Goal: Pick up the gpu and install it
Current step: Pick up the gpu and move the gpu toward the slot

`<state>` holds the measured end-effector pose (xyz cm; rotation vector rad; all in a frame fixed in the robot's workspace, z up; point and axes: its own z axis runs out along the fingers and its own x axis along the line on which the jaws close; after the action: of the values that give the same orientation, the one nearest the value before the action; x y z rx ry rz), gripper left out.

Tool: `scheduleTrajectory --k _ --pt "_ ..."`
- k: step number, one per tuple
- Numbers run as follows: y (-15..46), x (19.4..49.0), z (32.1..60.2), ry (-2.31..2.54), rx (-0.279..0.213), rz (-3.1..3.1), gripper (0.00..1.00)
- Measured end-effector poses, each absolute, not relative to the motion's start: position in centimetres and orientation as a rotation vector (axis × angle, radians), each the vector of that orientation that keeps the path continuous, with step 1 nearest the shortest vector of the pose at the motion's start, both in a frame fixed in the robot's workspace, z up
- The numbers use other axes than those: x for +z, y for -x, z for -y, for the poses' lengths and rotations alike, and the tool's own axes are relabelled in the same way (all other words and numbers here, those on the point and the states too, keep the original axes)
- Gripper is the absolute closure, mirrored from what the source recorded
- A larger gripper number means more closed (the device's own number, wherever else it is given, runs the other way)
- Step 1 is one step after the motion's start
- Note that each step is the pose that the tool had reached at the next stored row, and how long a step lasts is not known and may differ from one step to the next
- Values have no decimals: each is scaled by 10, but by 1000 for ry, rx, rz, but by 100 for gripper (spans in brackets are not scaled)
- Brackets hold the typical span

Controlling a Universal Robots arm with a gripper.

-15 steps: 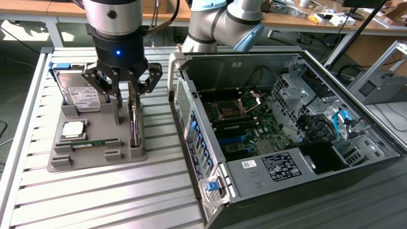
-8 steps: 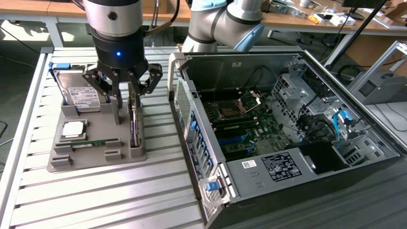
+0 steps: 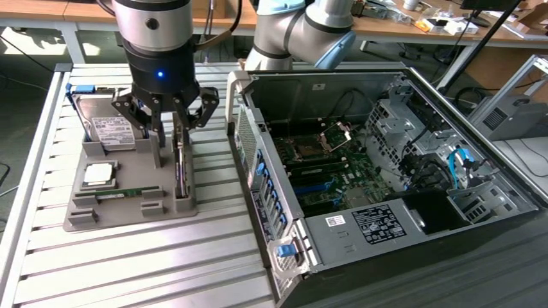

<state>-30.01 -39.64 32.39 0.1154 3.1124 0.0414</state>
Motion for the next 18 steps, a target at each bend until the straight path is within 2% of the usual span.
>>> scheduleTrajectory --k 18 --pt "299 317 396 -115 36 -3112 58"
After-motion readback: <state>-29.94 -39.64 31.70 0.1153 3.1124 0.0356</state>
